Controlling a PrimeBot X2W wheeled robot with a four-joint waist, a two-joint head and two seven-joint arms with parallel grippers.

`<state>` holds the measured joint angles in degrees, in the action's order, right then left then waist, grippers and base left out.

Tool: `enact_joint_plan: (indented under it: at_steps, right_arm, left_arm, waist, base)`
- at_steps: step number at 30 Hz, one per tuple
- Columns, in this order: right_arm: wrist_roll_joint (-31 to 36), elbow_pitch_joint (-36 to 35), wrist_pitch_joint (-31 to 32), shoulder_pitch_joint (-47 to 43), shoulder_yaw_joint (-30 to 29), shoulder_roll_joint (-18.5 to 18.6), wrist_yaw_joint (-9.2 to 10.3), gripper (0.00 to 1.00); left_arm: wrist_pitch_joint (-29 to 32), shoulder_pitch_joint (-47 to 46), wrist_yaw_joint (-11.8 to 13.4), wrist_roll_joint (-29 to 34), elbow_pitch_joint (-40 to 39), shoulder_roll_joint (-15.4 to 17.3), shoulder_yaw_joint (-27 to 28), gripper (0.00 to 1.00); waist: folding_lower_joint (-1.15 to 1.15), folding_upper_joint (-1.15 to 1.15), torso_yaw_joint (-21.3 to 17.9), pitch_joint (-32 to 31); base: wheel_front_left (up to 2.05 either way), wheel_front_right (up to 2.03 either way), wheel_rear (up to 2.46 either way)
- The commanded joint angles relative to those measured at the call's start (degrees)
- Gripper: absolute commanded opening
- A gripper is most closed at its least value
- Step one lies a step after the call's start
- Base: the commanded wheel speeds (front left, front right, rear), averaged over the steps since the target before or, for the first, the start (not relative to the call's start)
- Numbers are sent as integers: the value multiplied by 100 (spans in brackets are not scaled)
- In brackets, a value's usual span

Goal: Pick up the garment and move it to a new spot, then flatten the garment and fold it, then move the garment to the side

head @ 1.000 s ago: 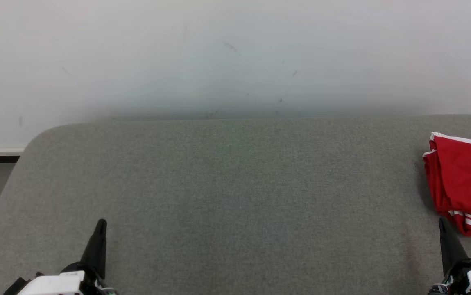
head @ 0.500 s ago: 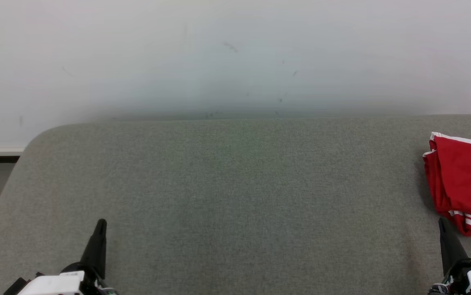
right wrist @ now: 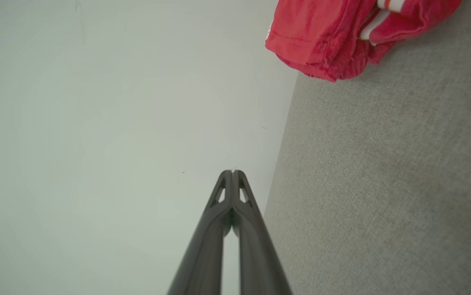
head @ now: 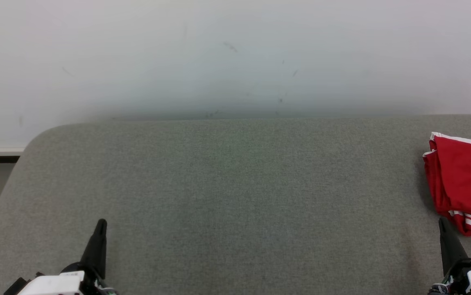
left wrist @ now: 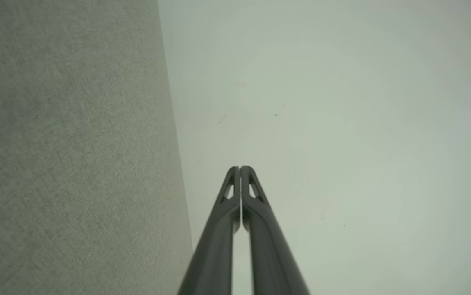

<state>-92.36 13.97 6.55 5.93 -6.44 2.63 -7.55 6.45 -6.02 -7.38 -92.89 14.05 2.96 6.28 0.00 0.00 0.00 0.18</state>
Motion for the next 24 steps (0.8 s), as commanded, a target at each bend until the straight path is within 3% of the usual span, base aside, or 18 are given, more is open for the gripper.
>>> enact_joint_plan:
  at_steps: [1,24]
  right_arm:
    - [-12,15,18,68,-20,47,12,0]
    - [-12,15,17,68,-19,47,12,0]
  left_arm:
    - [3,-51,-30,56,3,21,22,0]
    - [13,-52,-30,68,3,15,29,0]
  waist:
    - [0,0,0,0]
    - [0,0,0,0]
  base:
    - [0,0,0]
    - [0,0,0]
